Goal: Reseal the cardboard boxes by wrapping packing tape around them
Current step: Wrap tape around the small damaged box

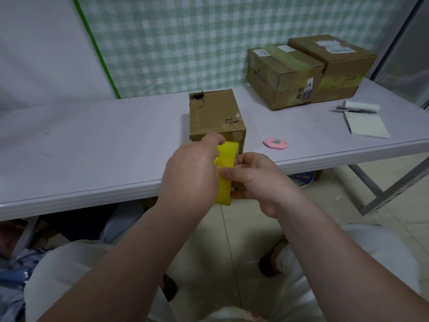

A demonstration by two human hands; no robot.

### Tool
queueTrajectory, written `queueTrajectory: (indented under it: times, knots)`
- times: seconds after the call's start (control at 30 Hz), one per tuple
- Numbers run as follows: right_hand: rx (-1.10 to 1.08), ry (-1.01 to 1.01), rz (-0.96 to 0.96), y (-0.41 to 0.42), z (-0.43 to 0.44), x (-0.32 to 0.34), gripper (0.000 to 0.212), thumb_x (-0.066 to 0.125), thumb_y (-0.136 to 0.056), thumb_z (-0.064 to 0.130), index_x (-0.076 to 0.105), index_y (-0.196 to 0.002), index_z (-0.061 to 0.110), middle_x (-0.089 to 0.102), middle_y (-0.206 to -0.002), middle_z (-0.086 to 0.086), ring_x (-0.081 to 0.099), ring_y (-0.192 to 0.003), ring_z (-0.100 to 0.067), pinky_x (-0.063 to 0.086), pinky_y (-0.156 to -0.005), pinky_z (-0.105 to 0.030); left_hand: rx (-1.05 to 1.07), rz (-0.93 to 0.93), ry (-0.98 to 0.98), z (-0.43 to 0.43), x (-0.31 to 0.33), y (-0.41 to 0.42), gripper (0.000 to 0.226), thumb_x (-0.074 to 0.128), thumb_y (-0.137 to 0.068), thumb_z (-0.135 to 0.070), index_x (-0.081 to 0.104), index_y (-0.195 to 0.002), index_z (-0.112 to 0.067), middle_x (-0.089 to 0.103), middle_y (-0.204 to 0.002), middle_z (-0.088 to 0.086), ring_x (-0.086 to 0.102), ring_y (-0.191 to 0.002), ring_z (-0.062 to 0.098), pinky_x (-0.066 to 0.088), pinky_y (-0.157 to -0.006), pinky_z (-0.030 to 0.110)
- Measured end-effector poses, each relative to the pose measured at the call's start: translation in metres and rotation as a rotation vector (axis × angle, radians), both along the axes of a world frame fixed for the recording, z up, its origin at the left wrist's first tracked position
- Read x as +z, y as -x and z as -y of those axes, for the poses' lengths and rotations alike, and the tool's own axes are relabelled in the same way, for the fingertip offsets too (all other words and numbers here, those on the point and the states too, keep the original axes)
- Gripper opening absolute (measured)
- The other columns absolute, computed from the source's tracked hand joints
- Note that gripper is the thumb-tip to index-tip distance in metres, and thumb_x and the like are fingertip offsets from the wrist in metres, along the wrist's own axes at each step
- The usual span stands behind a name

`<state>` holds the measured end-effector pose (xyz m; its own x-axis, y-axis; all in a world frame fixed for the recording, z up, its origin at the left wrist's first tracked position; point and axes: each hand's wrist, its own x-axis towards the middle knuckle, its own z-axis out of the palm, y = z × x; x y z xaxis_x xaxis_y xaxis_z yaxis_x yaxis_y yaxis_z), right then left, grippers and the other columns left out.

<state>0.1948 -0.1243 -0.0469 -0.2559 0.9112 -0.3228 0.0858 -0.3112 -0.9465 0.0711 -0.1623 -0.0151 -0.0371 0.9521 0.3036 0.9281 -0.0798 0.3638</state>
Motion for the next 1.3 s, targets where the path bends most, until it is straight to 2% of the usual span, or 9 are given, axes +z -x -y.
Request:
queueTrajectory:
  times: [0.13,0.23,0.37,0.43,0.6,0.77,0.93,1.2,1.3]
  knots:
    - [0.004,-0.006,0.038,0.001,-0.001,0.003,0.041,0.073,-0.081,0.01,0.054,-0.115,-0.004,0.063,-0.114,-0.025,0.063,-0.105,-0.037,0.052,-0.089,-0.057,-0.017,-0.018,0.024,-0.002,0.004,0.0,0.054,0.062,-0.085,-0.008,0.045,-0.132,-0.028,0.061,-0.116,-0.007,0.046,-0.088,0.006,0.032,-0.072,0.018]
    - [0.011,-0.016,0.068,0.001,0.0,0.002,0.044,0.073,-0.08,0.009,0.053,-0.116,-0.006,0.06,-0.116,-0.028,0.061,-0.107,-0.041,0.051,-0.089,-0.06,-0.001,-0.004,0.076,-0.001,0.005,0.001,0.055,0.064,-0.084,-0.009,0.047,-0.133,-0.026,0.062,-0.116,-0.008,0.055,-0.098,0.01,0.037,-0.078,0.019]
    - [0.014,-0.021,0.092,0.003,0.001,0.0,0.041,0.075,-0.078,0.011,0.055,-0.112,-0.003,0.06,-0.115,-0.029,0.06,-0.107,-0.044,0.049,-0.089,-0.063,-0.022,0.008,0.146,-0.004,0.006,0.006,0.053,0.067,-0.084,-0.015,0.049,-0.133,-0.024,0.062,-0.111,-0.007,0.052,-0.093,0.007,0.037,-0.081,0.018]
    - [0.028,-0.023,0.094,0.003,0.0,-0.001,0.039,0.075,-0.077,0.012,0.057,-0.109,0.001,0.062,-0.112,-0.026,0.061,-0.105,-0.042,0.05,-0.089,-0.061,-0.034,0.01,0.226,-0.005,0.007,0.005,0.053,0.066,-0.085,-0.015,0.048,-0.134,-0.023,0.06,-0.115,-0.004,0.053,-0.1,0.01,0.036,-0.082,0.017]
    - [0.031,-0.012,0.061,0.002,-0.003,0.001,0.033,0.074,-0.081,0.014,0.057,-0.109,0.008,0.066,-0.109,-0.017,0.064,-0.103,-0.033,0.052,-0.09,-0.055,-0.065,0.091,-0.003,0.001,-0.003,0.005,0.047,0.059,-0.086,-0.003,0.055,-0.128,-0.024,0.059,-0.121,-0.004,0.05,-0.108,0.014,0.032,-0.081,0.019]
    - [0.037,-0.011,0.059,0.001,-0.004,0.0,0.034,0.074,-0.081,0.015,0.058,-0.109,0.007,0.065,-0.11,-0.017,0.063,-0.104,-0.033,0.052,-0.091,-0.055,-0.07,0.14,-0.034,-0.001,-0.006,0.008,0.049,0.059,-0.086,-0.004,0.053,-0.127,-0.029,0.062,-0.11,-0.009,0.043,-0.091,0.004,0.037,-0.079,0.021]
    - [0.047,-0.007,0.06,0.0,-0.004,0.0,0.035,0.075,-0.079,0.014,0.059,-0.109,0.007,0.065,-0.11,-0.018,0.063,-0.103,-0.034,0.052,-0.091,-0.055,-0.092,0.108,0.013,-0.003,-0.003,0.008,0.048,0.059,-0.087,-0.005,0.052,-0.128,-0.029,0.054,-0.102,-0.014,0.044,-0.089,0.004,0.031,-0.075,0.017]
    - [0.078,-0.027,0.078,-0.006,0.0,0.005,0.031,0.069,-0.084,0.007,0.058,-0.112,0.001,0.067,-0.11,-0.022,0.065,-0.103,-0.034,0.05,-0.093,-0.056,-0.125,0.133,0.023,0.0,-0.003,0.008,0.041,0.06,-0.089,-0.009,0.056,-0.126,-0.025,0.051,-0.087,-0.015,0.048,-0.084,0.006,0.033,-0.073,0.018]
    - [0.081,-0.038,0.078,-0.007,0.001,0.006,0.029,0.068,-0.085,0.007,0.059,-0.112,0.002,0.067,-0.11,-0.021,0.066,-0.102,-0.034,0.05,-0.093,-0.056,-0.117,0.162,0.007,0.001,-0.005,0.008,0.04,0.061,-0.088,-0.008,0.057,-0.125,-0.023,0.051,-0.09,-0.013,0.049,-0.087,0.008,0.039,-0.077,0.022]
